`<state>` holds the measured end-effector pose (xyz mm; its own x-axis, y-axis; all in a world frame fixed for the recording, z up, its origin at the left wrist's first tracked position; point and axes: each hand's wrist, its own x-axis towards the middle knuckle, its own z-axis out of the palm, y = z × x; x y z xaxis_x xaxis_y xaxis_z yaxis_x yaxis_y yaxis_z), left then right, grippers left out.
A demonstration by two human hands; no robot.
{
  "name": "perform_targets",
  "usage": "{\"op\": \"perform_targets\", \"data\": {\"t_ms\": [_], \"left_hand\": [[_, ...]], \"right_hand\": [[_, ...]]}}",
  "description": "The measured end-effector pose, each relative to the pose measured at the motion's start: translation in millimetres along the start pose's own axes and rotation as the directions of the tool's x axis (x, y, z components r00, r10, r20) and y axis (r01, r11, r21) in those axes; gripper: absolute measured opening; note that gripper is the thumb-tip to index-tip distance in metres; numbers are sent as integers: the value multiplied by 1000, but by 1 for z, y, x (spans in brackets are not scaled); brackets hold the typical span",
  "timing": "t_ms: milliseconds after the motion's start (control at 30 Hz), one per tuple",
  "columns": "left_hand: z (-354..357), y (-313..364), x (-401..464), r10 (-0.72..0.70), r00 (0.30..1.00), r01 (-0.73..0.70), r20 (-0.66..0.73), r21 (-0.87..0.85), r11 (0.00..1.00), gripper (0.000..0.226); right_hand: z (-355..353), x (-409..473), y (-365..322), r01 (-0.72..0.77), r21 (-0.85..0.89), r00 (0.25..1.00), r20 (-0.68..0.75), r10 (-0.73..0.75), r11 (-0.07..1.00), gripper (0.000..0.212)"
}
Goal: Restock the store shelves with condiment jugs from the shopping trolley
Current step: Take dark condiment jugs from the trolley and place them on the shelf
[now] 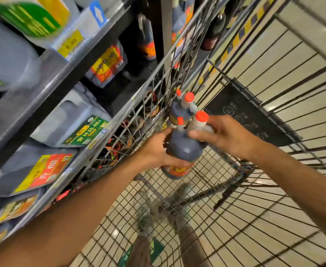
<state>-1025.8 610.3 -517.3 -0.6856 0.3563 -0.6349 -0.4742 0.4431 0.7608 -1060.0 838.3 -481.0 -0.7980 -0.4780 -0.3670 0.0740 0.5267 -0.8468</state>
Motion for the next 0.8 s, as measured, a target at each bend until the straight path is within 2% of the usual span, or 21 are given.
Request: {"op": "perform_targets", "data": {"t_ms": [100,267,433,500,567,600,700,800], "left_hand": [[-1,-9,1,-8,1000,9,6,-61,998,79],[-2,-11,0,-28,1000,28,-5,-71,997,96],[2,-12,-13,-32,990,23,-135,-69,997,74],[1,-17,-19,-20,976,7,-216,-60,998,66],[-2,-23,-22,-19,960,-5,-281,-83,997,65],[-3,-26,-23,-37,954,5,-299,-107,994,67],[-4,-36,-24,-122,934,44,-335,-233,971,87],[-1,-43,-32,-92,902,29,-422,-154,988,68]], "right_hand": [[3,5,-4,10,12,1000,17,-10,1000,37],[7,10,-7,-2,23,999,50,1,1000,32],[11,7,-9,-27,163,993,118,8,986,28],[18,4,-2,-65,301,996,80,43,951,40],[25,4,16,-140,512,981,-47,190,848,50],[30,5,27,-169,562,954,-113,277,810,53],[45,12,53,-312,509,850,-228,475,802,80],[65,31,64,-326,489,833,-256,490,809,98]]}}
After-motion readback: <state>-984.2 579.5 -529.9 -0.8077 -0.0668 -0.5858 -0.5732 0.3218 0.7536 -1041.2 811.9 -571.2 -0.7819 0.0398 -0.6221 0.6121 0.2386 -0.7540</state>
